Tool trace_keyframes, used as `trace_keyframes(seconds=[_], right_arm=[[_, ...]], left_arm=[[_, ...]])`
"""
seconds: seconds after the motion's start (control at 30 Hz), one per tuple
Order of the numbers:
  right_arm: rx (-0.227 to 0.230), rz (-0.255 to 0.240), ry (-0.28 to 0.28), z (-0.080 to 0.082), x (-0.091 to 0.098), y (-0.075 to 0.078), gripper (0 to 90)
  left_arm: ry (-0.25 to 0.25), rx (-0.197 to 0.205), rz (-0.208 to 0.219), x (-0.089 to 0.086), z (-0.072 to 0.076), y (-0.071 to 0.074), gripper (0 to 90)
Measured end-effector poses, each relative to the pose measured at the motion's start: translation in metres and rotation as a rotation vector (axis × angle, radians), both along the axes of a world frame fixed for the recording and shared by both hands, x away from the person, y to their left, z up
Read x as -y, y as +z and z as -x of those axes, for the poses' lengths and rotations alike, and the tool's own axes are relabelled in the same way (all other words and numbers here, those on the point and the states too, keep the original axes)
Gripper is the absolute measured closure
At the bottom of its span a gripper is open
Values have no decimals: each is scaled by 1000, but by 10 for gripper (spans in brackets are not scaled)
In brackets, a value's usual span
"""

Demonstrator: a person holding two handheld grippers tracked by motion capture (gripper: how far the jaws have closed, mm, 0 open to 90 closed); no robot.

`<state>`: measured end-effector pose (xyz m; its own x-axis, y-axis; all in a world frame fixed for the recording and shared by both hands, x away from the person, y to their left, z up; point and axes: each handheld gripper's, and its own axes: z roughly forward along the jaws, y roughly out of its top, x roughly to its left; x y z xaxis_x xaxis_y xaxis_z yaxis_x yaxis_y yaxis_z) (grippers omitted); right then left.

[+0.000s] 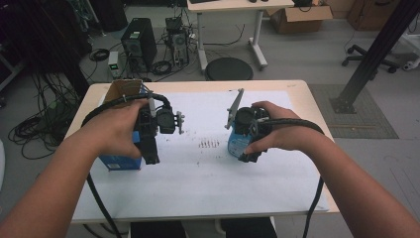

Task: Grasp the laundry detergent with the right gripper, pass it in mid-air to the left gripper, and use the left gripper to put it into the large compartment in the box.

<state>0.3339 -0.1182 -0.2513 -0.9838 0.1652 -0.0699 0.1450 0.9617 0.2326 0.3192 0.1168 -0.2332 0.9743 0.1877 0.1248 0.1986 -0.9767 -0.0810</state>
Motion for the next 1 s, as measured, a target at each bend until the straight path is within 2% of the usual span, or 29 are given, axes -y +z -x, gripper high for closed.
trace_keyframes(seconds=[0.33,0.47,0.67,1.0], right_arm=[[9,-7,-4,2,1,4,40],[6,-40,-12,4,4,3,43],[-3,-57,-33,5,8,1,45],[4,-53,-42,8,24,-1,45]], left_arm=[[-1,-1,-8,1,3,-2,4],[-5,-8,-12,1,6,-3,4],[-2,-3,-7,0,6,-2,4],[-13,-10,-12,3,7,-4,4]])
